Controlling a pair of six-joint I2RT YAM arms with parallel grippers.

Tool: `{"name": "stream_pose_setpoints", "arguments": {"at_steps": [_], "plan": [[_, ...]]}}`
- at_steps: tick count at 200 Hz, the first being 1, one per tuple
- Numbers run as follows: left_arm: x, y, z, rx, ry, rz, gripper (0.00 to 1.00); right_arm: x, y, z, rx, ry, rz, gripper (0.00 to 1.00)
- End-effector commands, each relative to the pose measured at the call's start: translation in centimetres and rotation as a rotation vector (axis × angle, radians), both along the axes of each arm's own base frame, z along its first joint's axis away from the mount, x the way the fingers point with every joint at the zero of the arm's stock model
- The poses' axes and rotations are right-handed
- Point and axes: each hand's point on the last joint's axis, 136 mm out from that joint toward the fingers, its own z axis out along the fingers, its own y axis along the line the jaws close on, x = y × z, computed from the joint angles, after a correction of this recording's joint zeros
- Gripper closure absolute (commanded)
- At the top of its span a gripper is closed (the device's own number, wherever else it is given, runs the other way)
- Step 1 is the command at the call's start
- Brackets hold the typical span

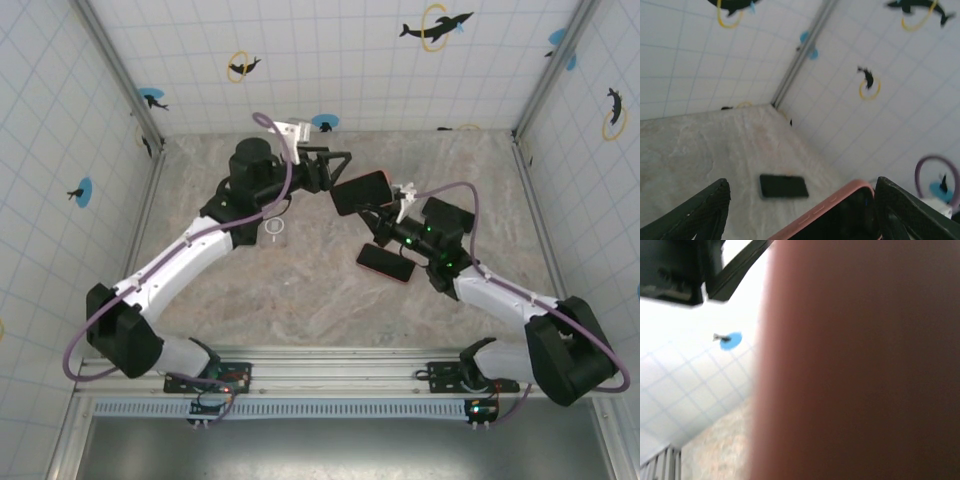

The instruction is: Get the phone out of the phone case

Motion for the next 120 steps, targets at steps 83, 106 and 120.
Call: {"name": "stream_pose_setpoints", "arguments": {"at_steps": [83, 106, 120], "plan": [[-6.2, 0.6, -6.2, 0.322, 0.026, -0.642, 0.26, -4.7, 2.0, 0.0, -0.263, -0.259, 0.428, 0.93], [-6.3, 0.2, -6.3, 0.311, 0.051, -0.684, 0.31, -4.8, 2.3, -0.5, -0.282, -0.254, 0.472, 0.93], [-6.6, 0.0, -6.0, 0.284, 0.056, -0.712, 0.34, -4.7, 2.5, -0.6, -0.289, -0.252, 0.488, 0.93]]}}
